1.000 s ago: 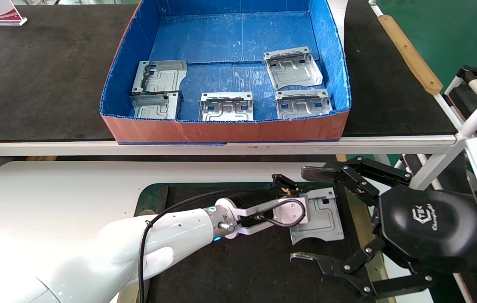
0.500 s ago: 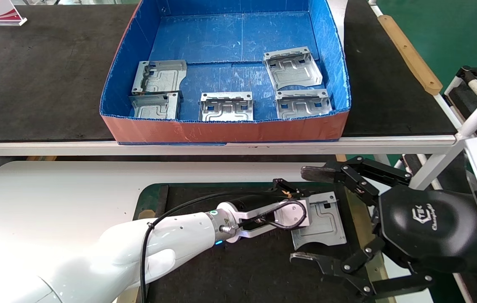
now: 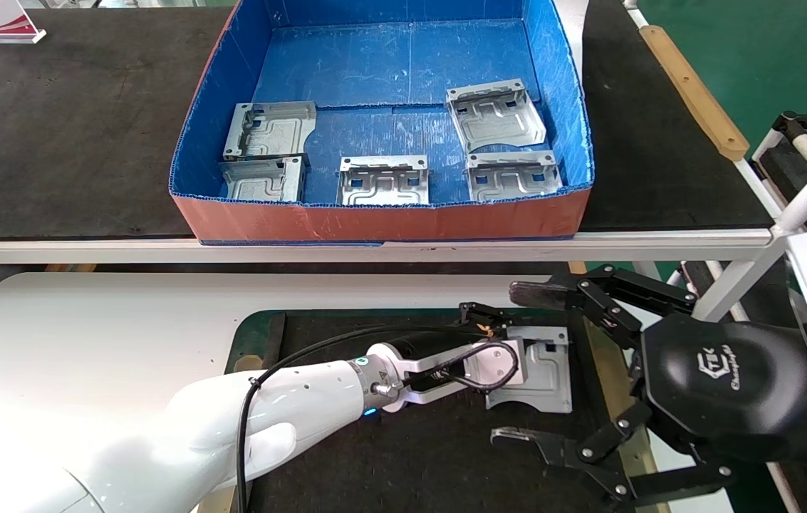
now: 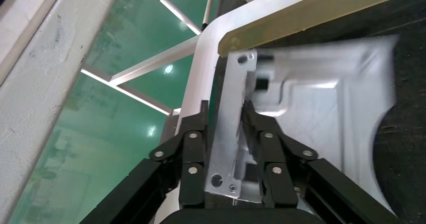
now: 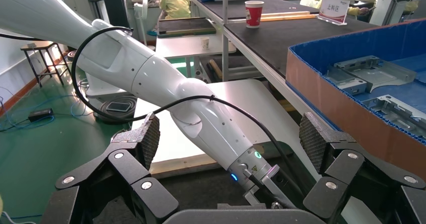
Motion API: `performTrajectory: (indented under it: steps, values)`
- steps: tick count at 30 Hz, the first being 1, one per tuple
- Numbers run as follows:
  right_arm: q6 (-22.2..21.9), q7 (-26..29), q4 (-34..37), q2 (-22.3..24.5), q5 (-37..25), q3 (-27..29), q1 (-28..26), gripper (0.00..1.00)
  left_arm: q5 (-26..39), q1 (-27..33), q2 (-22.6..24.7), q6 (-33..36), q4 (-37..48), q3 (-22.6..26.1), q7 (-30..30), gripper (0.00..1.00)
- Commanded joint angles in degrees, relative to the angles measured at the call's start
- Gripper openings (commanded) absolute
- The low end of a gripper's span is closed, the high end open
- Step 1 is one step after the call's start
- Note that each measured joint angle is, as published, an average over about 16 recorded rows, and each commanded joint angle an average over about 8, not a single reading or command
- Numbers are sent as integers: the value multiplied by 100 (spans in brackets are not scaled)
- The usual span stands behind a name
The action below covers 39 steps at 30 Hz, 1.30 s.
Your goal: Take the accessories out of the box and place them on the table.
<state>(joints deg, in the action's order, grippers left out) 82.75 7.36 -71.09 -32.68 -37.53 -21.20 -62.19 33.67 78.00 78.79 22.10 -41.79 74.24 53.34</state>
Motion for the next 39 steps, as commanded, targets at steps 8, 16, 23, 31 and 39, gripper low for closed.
performTrajectory:
  steps: [8, 16, 23, 31, 39]
  values:
    - [0, 0, 0, 0, 0, 0, 0, 100, 27, -9, 0, 12, 2, -21, -4, 100]
    - [0, 0, 0, 0, 0, 0, 0, 100, 42, -19, -17, 40, -7, -50, -31, 100]
    - [0, 0, 0, 0, 0, 0, 0, 100, 91, -117, -277, 418, -196, -396, -413, 100]
    - [0, 0, 0, 0, 0, 0, 0, 100, 194, -333, -860, 1262, -619, -1167, -1265, 100]
    - [0, 0, 0, 0, 0, -1, 0, 100, 298, -551, -1442, 2107, -1044, -1938, -2117, 100]
